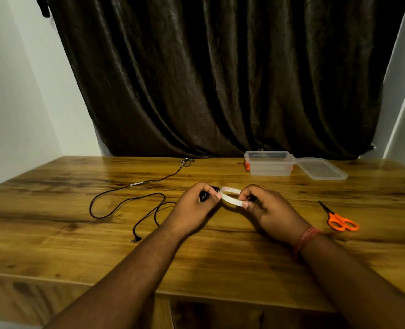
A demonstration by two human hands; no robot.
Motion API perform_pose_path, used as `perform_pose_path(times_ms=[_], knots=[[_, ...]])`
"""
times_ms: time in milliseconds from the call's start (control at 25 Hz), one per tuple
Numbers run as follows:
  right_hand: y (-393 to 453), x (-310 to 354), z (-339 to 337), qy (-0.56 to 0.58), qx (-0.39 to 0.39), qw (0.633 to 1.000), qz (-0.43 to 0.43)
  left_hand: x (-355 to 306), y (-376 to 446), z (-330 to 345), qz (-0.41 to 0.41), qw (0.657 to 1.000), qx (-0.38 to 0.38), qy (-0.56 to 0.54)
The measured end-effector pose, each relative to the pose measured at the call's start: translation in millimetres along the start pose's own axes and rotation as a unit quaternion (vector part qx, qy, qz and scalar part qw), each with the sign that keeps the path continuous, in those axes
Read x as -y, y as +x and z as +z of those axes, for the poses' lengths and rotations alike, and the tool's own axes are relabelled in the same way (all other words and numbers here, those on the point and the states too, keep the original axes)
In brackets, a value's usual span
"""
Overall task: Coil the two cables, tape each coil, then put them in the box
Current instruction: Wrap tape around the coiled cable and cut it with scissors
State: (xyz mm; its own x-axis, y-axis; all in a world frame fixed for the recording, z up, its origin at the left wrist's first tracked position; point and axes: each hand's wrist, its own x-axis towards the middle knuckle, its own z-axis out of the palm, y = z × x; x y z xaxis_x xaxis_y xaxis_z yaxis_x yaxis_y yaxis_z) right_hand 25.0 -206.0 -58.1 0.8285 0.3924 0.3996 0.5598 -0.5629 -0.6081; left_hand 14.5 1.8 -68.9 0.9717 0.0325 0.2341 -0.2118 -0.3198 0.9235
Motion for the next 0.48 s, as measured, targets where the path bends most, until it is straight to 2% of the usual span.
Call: perform_pose_path(times_ms=[240, 400, 480], knots=[[-2, 1, -3, 0.033, 0.002, 0.999, 0.006, 2, 2, 0, -0.006, 1.0, 0.012, -0.02], [-1, 3, 5, 0.02, -0.013, 0.999, -0.032, 1, 0, 5, 0.026, 0.999, 0.03, 0.018], [1, 3, 9, 0.012, -0.018, 0.999, -0.043, 0, -1, 6, 0.025, 0.999, 0.046, -0.001]])
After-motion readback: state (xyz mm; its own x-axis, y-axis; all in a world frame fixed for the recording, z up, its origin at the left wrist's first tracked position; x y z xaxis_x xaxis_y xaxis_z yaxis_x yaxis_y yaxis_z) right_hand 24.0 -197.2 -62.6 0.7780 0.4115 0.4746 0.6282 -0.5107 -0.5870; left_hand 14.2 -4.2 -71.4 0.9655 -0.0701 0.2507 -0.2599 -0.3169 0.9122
